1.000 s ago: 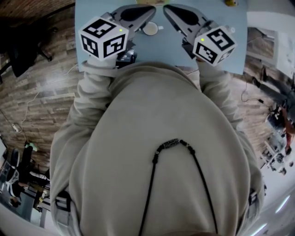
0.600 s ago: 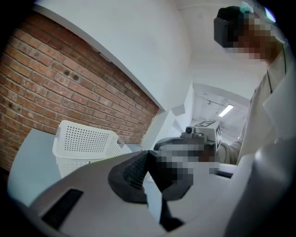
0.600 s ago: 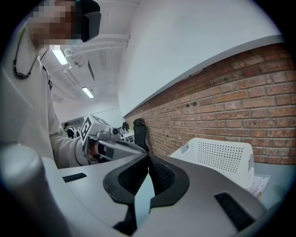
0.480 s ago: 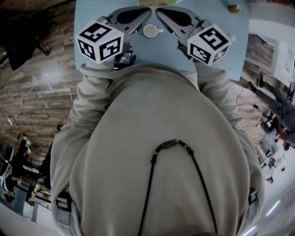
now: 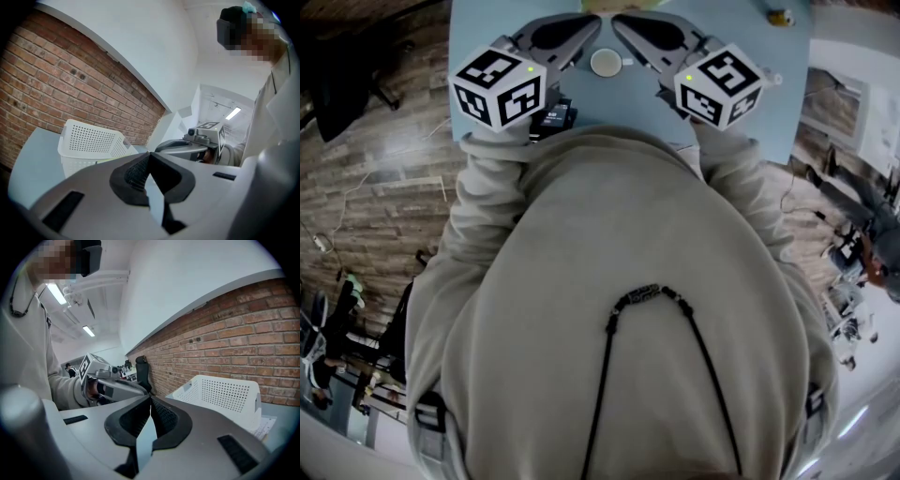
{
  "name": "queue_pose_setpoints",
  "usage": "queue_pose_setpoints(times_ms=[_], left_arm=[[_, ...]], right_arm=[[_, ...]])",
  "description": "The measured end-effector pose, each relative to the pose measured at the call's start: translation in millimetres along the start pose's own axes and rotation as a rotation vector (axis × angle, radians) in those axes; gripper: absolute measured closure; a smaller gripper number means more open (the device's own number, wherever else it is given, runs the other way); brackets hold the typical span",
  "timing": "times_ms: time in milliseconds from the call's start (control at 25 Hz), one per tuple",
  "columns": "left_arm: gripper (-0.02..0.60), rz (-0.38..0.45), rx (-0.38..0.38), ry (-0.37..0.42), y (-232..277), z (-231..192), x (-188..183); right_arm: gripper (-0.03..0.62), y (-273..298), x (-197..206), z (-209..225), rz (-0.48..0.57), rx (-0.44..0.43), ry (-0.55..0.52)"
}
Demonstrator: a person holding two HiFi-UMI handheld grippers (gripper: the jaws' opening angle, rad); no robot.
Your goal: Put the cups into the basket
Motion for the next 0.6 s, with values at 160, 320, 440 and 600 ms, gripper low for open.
queue_pose_setpoints(times_ms=[160, 320, 440, 600], left_arm=[[0.584, -0.021, -0.002, 0.038, -4.9, -1.1, -2.3], [0.584, -0.032, -0.010, 0.033, -7.8, -7.4, 2.3], [0.584, -0.032, -0.016, 0.012, -7.0, -11.4, 9.3], [0.584, -0.039, -0.015, -0.010, -4.5, -13.9, 16.6]], right_arm=[[0.582, 5.4, 2.9, 2.6, -0.031, 0.011, -0.002], [0.580, 7.8, 7.9, 2.1, -0.061, -0.003, 0.000], [0.580, 12.0, 11.1, -0.4, -0.086, -0.019, 0.000], [0.580, 16.7, 11.4, -2.3, -0.109, -0.040, -0.017]])
Point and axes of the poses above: the fingertips, and each gripper's own axes: y forward along the fingers, z to its right, x out of its underside, the point moved 6 cm from there along -y, backward along the fingers, and after that the axes turned 7 degrees about -z, right-handed, at the moved point
